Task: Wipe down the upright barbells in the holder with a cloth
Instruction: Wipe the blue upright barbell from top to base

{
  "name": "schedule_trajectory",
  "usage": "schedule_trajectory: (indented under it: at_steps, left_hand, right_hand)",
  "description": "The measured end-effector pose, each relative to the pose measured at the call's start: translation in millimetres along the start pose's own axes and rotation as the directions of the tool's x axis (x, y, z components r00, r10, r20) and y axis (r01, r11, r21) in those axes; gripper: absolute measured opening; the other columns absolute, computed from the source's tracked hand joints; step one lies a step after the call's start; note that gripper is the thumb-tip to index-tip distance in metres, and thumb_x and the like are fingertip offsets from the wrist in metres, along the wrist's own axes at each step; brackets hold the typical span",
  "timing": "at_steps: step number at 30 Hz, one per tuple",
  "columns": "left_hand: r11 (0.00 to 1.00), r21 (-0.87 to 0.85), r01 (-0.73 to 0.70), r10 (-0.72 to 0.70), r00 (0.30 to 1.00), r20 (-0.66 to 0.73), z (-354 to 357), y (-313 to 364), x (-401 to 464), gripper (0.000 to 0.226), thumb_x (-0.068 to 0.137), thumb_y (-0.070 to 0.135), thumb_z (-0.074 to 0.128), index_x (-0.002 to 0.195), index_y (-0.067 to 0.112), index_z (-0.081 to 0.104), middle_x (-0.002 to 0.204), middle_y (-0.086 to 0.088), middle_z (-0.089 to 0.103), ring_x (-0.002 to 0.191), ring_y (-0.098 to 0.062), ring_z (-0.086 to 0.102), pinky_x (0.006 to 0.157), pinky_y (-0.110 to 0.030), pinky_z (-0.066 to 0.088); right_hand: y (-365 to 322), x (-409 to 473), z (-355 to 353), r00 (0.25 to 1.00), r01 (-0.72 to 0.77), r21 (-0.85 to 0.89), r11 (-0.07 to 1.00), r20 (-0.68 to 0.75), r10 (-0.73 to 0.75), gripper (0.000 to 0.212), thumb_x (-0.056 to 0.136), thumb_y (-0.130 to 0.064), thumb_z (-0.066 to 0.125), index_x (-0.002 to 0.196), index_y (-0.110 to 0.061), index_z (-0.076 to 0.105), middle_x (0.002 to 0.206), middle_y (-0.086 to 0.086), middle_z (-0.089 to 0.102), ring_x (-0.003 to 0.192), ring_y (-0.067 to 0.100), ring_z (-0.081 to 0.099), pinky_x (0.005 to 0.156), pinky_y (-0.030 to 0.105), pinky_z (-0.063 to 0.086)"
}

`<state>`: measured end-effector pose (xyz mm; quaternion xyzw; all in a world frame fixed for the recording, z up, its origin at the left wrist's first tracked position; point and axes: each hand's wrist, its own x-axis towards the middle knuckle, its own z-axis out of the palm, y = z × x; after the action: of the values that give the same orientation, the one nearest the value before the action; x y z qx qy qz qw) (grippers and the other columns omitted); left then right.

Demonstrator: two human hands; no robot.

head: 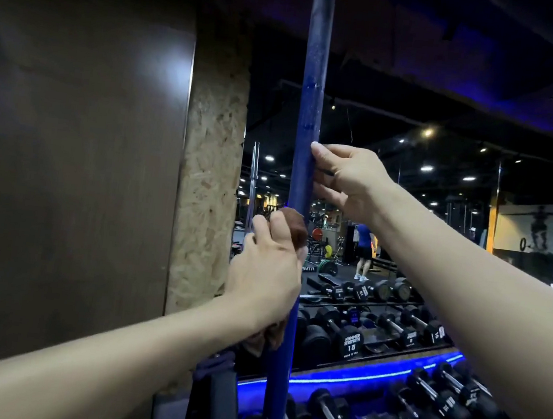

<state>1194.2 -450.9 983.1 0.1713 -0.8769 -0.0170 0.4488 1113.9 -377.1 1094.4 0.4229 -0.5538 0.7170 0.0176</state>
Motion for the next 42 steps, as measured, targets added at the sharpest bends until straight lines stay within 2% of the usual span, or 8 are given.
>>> schedule_trajectory:
  at_steps: [8, 14, 16, 20, 25, 29, 35, 42]
  left_hand:
    - [0.991, -0.135, 0.023, -0.051, 0.976, -0.213, -32, 21, 85, 0.046, 0.097, 0.027, 0.045, 0.133, 0.009, 0.022, 0.132, -0.015, 0.029, 0.118, -0.035, 0.041, 0.071, -0.040, 0.033]
    - [0.978, 0.073, -0.197, 0.208, 0.956, -0.209, 12, -12, 14, 0.072, 0.089, 0.057, 0.014, 0.140, 0.006, 0.008, 0.127, -0.021, 0.040, 0.096, -0.035, 0.048, 0.058, -0.039, 0.046]
    - [0.975, 0.089, -0.206, 0.214, 0.972, -0.101, 14, -15, 4, 0.076, 0.084, 0.065, -0.001, 0.140, 0.013, -0.004, 0.134, -0.013, 0.027, 0.107, -0.029, 0.041, 0.071, -0.039, 0.045]
    - [0.970, 0.007, -0.242, 0.233, 0.923, -0.306, -10, -10, 35, 0.039, 0.099, 0.048, 0.021, 0.120, 0.020, 0.036, 0.119, -0.004, 0.032, 0.102, -0.023, 0.044, 0.063, -0.034, 0.035]
    - [0.961, -0.206, -0.184, 0.084, 0.905, -0.417, -20, 0, 80, 0.037, 0.096, 0.046, 0.035, 0.111, 0.012, 0.040, 0.118, -0.009, 0.035, 0.105, -0.027, 0.043, 0.066, -0.036, 0.035]
    - [0.910, -0.358, -0.208, 0.070, 0.929, -0.362, 18, -13, 28, 0.060, 0.084, 0.058, 0.019, 0.108, 0.007, 0.043, 0.112, -0.007, 0.032, 0.104, -0.025, 0.038, 0.075, -0.034, 0.037]
    - [0.870, -0.400, -0.289, 0.222, 0.953, -0.207, 19, -28, 11, 0.034, 0.091, 0.040, 0.037, 0.111, 0.013, 0.036, 0.107, 0.006, 0.017, 0.102, -0.014, 0.029, 0.088, -0.023, 0.030]
    - [0.722, -0.657, -0.216, -0.119, 0.897, -0.426, -45, -1, 70, 0.028, 0.093, 0.024, 0.056, 0.109, 0.009, 0.040, 0.110, -0.003, 0.036, 0.084, -0.001, 0.044, 0.074, -0.005, 0.032]
  right_hand:
    - [-8, 0, 4, 1.000, 0.000, -0.065, 0.998, 0.011, 0.001, 0.015, 0.095, -0.014, 0.058, 0.085, -0.004, 0.065, 0.085, 0.016, 0.052, 0.069, 0.021, 0.047, 0.061, 0.030, 0.040]
    - [-6, -1, 2, 1.000, -0.029, -0.052, 0.998, -0.003, 0.029, 0.010, 0.094, -0.018, 0.058, 0.088, -0.014, 0.064, 0.078, 0.002, 0.065, 0.069, 0.013, 0.061, 0.065, 0.023, 0.053]
    - [-7, -2, 1, 1.000, -0.031, -0.068, 0.997, -0.003, 0.031, 0.009, 0.094, -0.018, 0.059, 0.088, -0.015, 0.064, 0.081, 0.001, 0.066, 0.072, 0.012, 0.063, 0.071, 0.025, 0.055]
    - [-12, 1, -3, 0.999, -0.044, -0.113, 0.993, 0.023, 0.047, 0.009, 0.093, -0.018, 0.060, 0.088, -0.015, 0.066, 0.081, 0.001, 0.068, 0.074, 0.015, 0.066, 0.074, 0.028, 0.056]
    - [-12, 6, -4, 0.996, -0.064, -0.102, 0.993, 0.057, 0.070, 0.010, 0.093, -0.019, 0.060, 0.097, -0.013, 0.067, 0.081, -0.001, 0.072, 0.073, 0.012, 0.069, 0.072, 0.028, 0.057]
    - [-6, 4, -3, 0.997, -0.060, -0.074, 0.995, 0.036, 0.063, 0.009, 0.093, -0.020, 0.060, 0.092, -0.014, 0.066, 0.078, 0.001, 0.067, 0.062, 0.011, 0.064, 0.052, 0.020, 0.053]
    - [-11, 4, -6, 0.998, -0.035, -0.164, 0.986, 0.049, 0.043, 0.012, 0.093, -0.023, 0.060, 0.094, -0.013, 0.066, 0.090, 0.007, 0.068, 0.075, 0.018, 0.066, 0.068, 0.028, 0.059]
    - [-11, 1, 5, 0.998, -0.052, -0.099, 0.994, 0.034, 0.056, 0.017, 0.094, -0.019, 0.058, 0.104, -0.008, 0.065, 0.081, 0.006, 0.064, 0.067, 0.016, 0.060, 0.055, 0.024, 0.054]
